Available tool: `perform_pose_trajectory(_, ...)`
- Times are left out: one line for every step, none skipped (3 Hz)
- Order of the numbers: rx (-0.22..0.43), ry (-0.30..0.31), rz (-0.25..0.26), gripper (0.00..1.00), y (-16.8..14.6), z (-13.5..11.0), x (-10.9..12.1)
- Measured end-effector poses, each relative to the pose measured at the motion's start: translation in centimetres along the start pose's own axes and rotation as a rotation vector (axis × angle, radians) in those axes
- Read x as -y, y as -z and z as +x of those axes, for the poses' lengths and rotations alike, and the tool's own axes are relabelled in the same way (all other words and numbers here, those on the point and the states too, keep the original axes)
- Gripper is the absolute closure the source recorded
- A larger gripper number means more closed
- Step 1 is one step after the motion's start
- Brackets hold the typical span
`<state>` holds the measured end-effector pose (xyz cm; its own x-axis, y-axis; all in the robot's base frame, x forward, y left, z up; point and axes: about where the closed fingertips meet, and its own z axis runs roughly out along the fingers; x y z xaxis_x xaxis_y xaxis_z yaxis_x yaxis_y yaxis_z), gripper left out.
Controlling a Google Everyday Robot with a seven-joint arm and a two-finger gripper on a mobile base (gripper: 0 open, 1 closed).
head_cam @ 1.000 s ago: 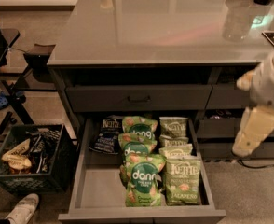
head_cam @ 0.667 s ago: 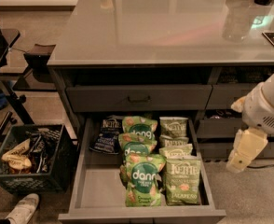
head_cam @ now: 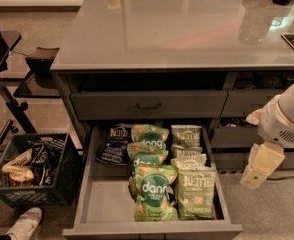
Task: Pick green jalapeno chip bag from middle drawer and place on counter
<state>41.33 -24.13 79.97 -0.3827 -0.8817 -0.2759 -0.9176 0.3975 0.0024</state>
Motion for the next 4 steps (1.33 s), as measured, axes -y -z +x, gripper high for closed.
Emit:
perform_pose_trajectory(0.076, -0.084, -0.077, 0.00, -5.7, 2.0, -1.5)
perform_pose_trajectory(0.163, -0.229, -0.118, 0.00, -12.7, 4.9, -2.8)
perform_pose_trajectory(0.222, -0.378, -0.105, 0.00, -18.1, 7.1, -2.5)
perform_pose_trajectory(0.281, -0.469, -0.030, 0.00, -21.1, 7.6, -0.6)
